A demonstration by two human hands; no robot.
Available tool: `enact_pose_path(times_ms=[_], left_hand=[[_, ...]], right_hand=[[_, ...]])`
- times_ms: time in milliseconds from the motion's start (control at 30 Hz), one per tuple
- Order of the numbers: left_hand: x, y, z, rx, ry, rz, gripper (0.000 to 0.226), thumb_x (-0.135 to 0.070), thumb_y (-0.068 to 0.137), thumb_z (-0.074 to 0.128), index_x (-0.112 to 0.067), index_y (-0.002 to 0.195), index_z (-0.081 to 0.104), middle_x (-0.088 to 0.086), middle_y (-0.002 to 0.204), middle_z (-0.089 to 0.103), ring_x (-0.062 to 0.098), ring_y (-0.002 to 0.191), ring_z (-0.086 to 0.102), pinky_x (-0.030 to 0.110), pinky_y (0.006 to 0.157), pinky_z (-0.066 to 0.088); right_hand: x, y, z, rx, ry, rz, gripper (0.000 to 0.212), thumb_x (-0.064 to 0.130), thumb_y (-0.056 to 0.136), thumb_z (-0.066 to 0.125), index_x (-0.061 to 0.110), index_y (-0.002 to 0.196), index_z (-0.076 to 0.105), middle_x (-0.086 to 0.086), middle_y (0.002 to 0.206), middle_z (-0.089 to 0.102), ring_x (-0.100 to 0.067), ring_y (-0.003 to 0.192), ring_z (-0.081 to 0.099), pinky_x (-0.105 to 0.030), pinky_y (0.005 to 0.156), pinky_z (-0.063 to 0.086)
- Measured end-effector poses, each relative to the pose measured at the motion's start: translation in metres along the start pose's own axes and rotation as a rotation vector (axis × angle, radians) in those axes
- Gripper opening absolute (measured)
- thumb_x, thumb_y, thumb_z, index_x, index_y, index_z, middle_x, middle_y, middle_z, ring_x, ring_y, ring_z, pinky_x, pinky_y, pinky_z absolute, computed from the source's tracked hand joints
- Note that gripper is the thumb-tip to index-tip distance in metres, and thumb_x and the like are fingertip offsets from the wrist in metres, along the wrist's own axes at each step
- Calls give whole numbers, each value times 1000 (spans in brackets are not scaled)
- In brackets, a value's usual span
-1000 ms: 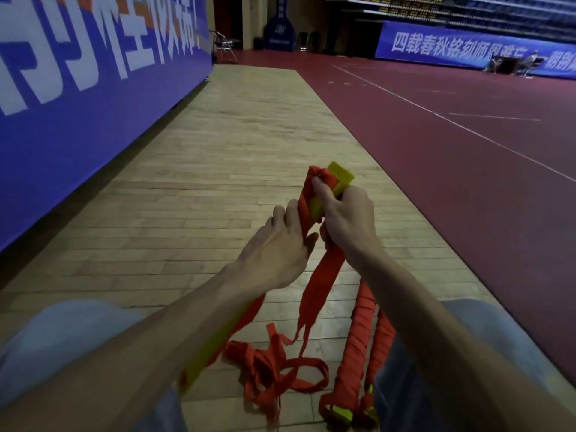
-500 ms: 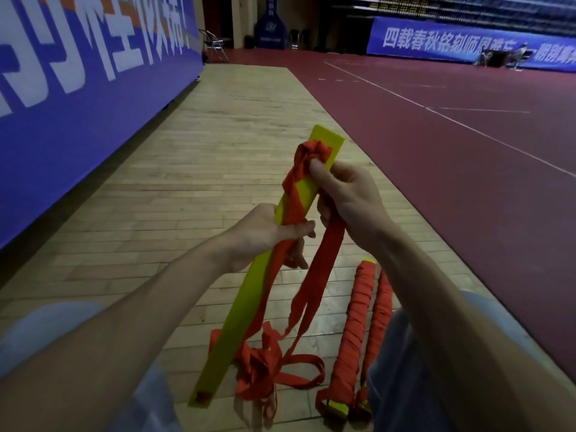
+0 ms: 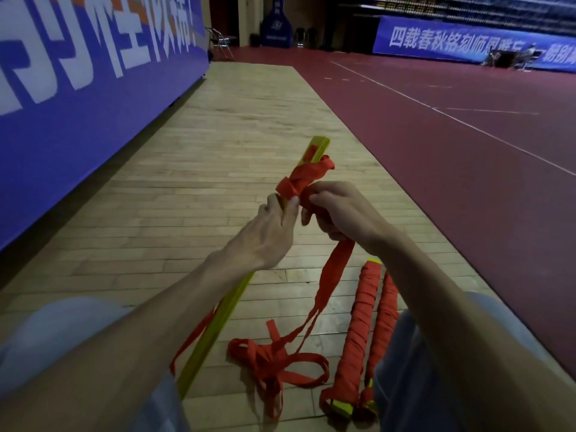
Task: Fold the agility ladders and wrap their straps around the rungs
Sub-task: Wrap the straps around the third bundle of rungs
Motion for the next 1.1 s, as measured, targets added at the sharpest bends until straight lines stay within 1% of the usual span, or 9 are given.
enact_pose_path(times_ms=[200, 267, 400, 467, 600, 733, 867, 1000, 1100], left_hand=[[-11, 2, -11, 49, -355, 70, 24, -34, 98, 55, -30, 121, 52, -8, 97, 64, 12, 96, 61, 32, 86, 49], [-9, 1, -13, 1, -471, 21, 21, -22, 90, 67, -27, 110, 61, -6, 89, 67, 17, 91, 66, 36, 84, 53], [-1, 1, -14, -82, -550, -5, 31, -40, 68, 77, -28, 96, 69, 5, 90, 74, 24, 88, 71, 48, 82, 58], [0, 2, -10, -52, -616, 24, 30, -34, 73, 78, -24, 100, 71, 7, 92, 74, 25, 89, 71, 47, 83, 58], [-4, -3, -2, 306, -891, -70, 35, -26, 85, 68, -3, 111, 64, 8, 80, 63, 20, 67, 62, 32, 61, 52], [-13, -18, 7, 658, -927, -151, 34, -34, 88, 60, -4, 103, 61, 15, 80, 64, 29, 70, 65, 39, 67, 54], [-11, -17, 13, 591, -945, -188, 32, -41, 93, 54, -9, 88, 54, 6, 63, 50, 19, 50, 48, 30, 55, 44], [-1, -7, 22, 370, -811, -243, 33, -40, 100, 51, -13, 80, 49, 1, 59, 40, 15, 48, 37, 26, 50, 34], [3, -4, 25, 230, -695, -262, 32, -38, 101, 50, -14, 80, 50, 1, 61, 40, 14, 50, 37, 27, 51, 33]], right_hand=[[1, 2, -4, -466, -204, -187, 60, 50, 98, 47, 14, 53, 62, 3, 45, 59, -1, 37, 51, -10, 48, 39], [-4, 4, -1, -502, -277, -173, 52, 52, 93, 55, 16, 58, 65, 3, 49, 62, -1, 39, 53, -11, 47, 40], [-8, 10, 2, -510, -280, -128, 46, 42, 98, 55, 17, 60, 64, 3, 52, 63, 1, 42, 55, -12, 47, 38], [-9, 12, 0, -504, -214, -114, 48, 40, 99, 54, 9, 64, 66, -1, 54, 64, 0, 42, 54, -15, 49, 38], [-8, 12, -7, -490, 7, -111, 45, 35, 99, 56, 8, 64, 62, -2, 52, 57, -4, 41, 48, -24, 48, 36], [-9, 5, -13, -413, 250, -47, 40, 32, 100, 55, 11, 67, 52, 1, 48, 46, -7, 37, 36, -22, 38, 28], [-12, 6, -13, -335, 186, -21, 44, 36, 102, 49, 11, 67, 48, 1, 47, 44, -11, 38, 36, -25, 39, 29], [-22, 14, -10, -373, -346, 8, 48, 37, 106, 39, 5, 78, 61, -1, 56, 53, -20, 55, 53, -43, 63, 47], [-24, 17, -3, -350, -491, 45, 42, 30, 106, 36, 4, 94, 67, -6, 70, 65, -19, 66, 63, -33, 65, 51]])
Point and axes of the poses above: each hand's wrist, its own y-axis towards the middle knuckle, its own z-axis out of the palm, x = y × z, the point moved 3 cm from there along y, towards the middle knuckle
